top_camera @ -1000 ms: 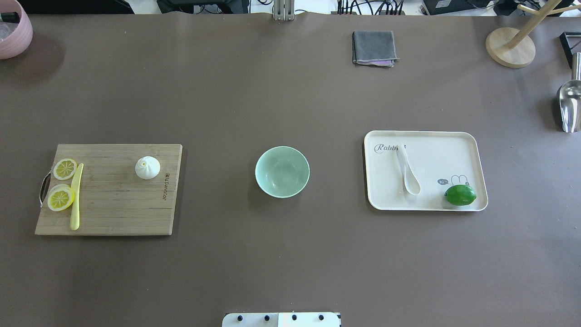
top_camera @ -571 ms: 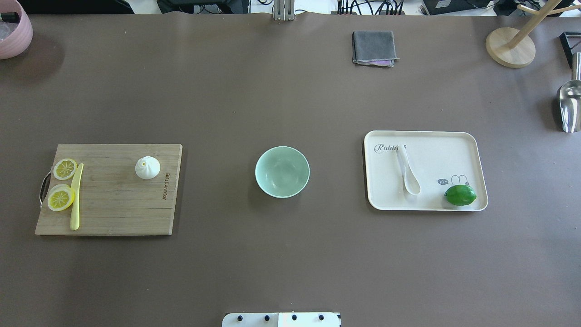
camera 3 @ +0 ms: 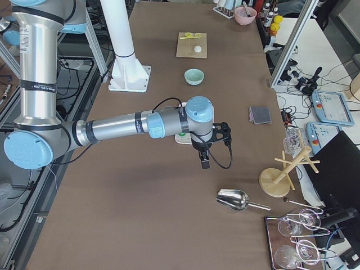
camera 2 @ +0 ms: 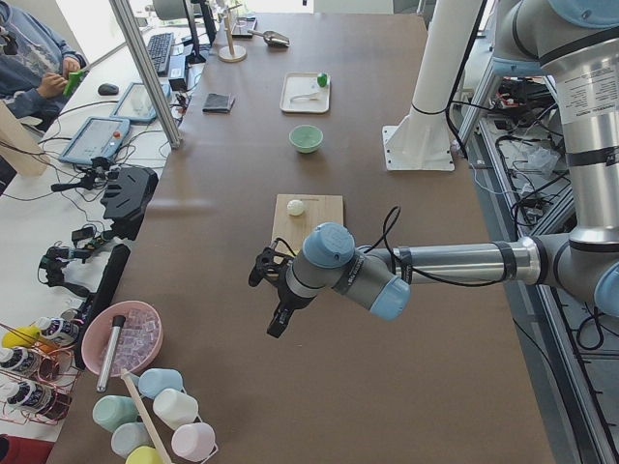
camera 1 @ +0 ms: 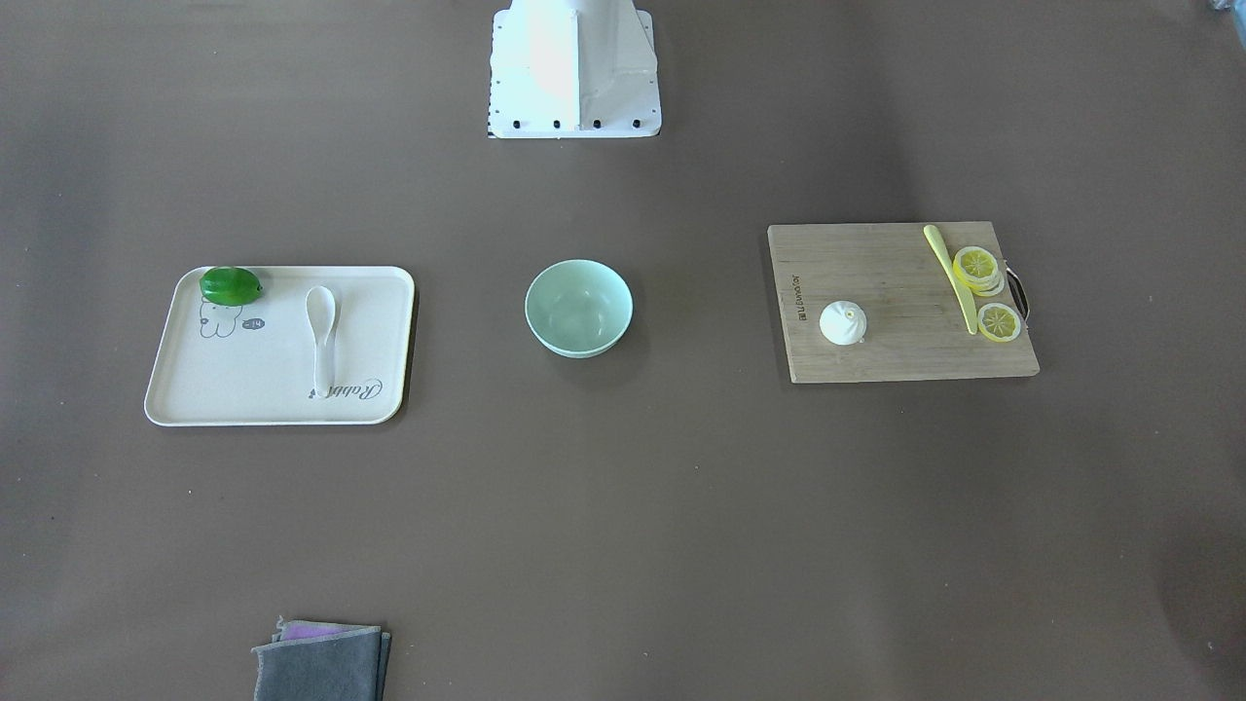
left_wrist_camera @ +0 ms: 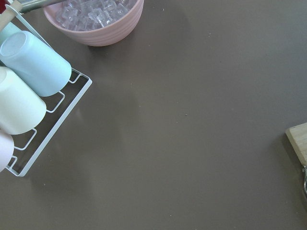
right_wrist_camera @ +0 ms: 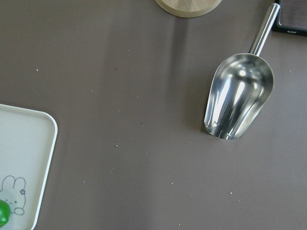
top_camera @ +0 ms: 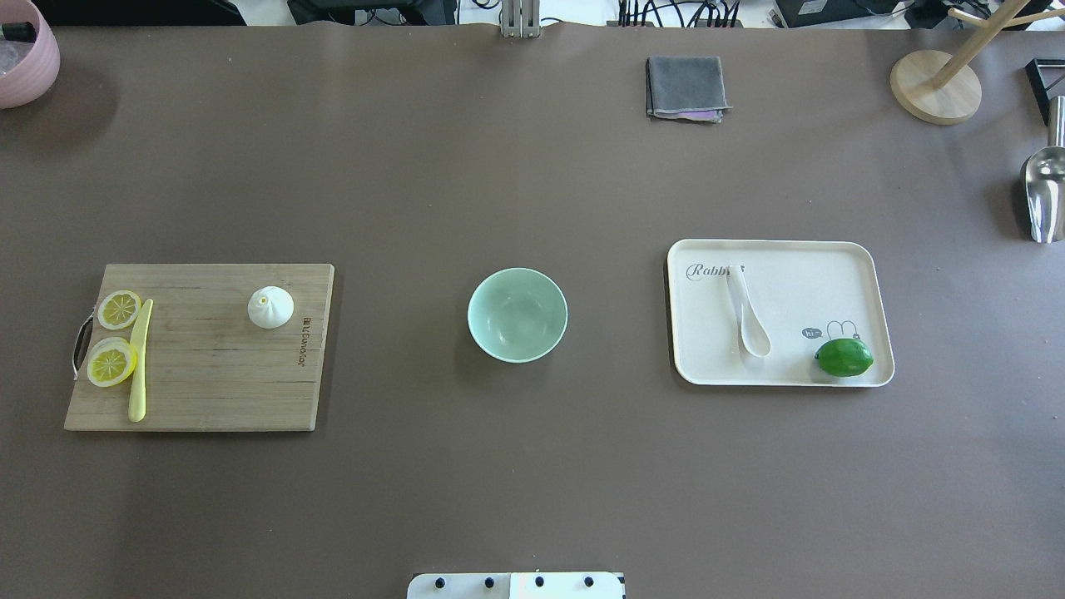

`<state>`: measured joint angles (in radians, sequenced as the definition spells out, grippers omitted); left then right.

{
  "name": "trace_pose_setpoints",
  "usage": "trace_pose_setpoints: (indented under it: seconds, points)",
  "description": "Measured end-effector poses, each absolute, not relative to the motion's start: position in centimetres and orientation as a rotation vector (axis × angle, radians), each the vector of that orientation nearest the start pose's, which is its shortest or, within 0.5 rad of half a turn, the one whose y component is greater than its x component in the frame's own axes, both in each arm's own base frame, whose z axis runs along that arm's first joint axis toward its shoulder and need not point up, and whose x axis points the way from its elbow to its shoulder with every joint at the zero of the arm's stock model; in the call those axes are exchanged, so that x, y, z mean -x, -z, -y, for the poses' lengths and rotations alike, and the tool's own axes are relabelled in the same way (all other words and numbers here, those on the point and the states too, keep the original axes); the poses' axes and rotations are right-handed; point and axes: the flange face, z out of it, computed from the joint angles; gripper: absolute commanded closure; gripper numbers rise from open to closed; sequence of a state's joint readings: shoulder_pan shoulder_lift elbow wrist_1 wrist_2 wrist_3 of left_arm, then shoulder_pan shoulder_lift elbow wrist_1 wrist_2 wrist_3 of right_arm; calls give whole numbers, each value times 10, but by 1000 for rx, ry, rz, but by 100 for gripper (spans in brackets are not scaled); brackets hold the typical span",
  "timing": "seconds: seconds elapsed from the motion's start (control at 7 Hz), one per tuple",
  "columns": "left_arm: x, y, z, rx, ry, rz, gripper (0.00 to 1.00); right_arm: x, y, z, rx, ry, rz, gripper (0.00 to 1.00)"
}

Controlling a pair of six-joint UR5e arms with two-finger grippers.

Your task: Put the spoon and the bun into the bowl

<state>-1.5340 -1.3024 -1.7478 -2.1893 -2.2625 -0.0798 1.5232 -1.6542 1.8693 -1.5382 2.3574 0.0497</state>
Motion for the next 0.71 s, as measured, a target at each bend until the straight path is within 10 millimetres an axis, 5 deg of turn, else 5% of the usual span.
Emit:
trace_pose_setpoints:
  seconds: [0.71]
  points:
    - [55,-620,405,-491,-154,-705,2,-38,-544,467,-243,112,791,0]
